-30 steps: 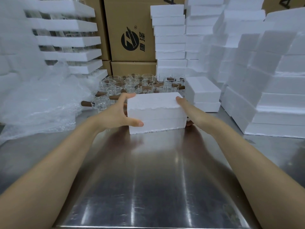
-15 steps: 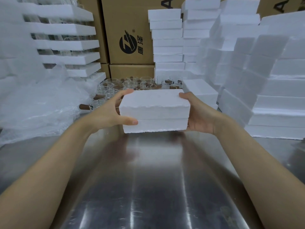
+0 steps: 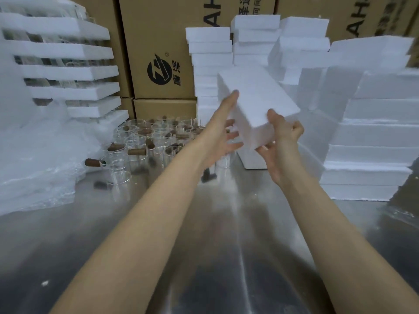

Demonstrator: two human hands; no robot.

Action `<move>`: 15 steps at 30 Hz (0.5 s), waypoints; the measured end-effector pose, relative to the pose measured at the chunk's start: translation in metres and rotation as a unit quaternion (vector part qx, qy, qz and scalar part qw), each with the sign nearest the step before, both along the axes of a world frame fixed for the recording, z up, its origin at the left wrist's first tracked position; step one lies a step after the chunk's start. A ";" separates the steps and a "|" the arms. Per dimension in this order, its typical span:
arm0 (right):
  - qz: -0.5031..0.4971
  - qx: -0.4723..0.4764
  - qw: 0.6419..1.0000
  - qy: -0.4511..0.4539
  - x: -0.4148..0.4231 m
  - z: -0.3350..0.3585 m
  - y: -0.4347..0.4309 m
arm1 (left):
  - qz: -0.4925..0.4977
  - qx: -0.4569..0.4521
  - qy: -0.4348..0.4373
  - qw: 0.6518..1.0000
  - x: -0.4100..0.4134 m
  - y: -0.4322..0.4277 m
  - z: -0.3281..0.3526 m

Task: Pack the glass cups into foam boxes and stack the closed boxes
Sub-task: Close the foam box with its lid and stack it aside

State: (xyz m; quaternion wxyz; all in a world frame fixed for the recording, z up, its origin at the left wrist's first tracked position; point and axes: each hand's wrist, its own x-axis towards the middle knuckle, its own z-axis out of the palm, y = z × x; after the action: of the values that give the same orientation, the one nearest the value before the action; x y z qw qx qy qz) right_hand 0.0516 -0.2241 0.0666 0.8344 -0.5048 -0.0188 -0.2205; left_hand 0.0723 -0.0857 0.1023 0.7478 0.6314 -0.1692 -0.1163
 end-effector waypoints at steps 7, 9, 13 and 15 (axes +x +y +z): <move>-0.101 -0.041 0.994 0.021 0.011 -0.007 -0.026 | 0.039 -0.033 -0.001 0.999 0.016 -0.069 0.001; -0.129 -0.105 0.985 0.051 0.015 -0.010 -0.029 | 0.070 -0.044 -0.010 0.997 0.023 -0.076 -0.001; -0.186 -0.177 0.966 0.016 0.022 -0.017 -0.034 | 0.082 -0.059 0.016 0.995 0.032 -0.081 -0.006; -0.192 -0.211 0.958 -0.008 0.025 -0.028 -0.037 | 0.090 -0.049 0.026 0.994 0.036 -0.082 -0.014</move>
State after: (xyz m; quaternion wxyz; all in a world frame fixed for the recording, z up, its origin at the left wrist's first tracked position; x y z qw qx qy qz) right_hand 0.0763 -0.2614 0.0390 0.6509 -0.6614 0.0257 -0.3717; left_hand 0.1080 -0.1674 0.0882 0.7896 0.6031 -0.0976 -0.0566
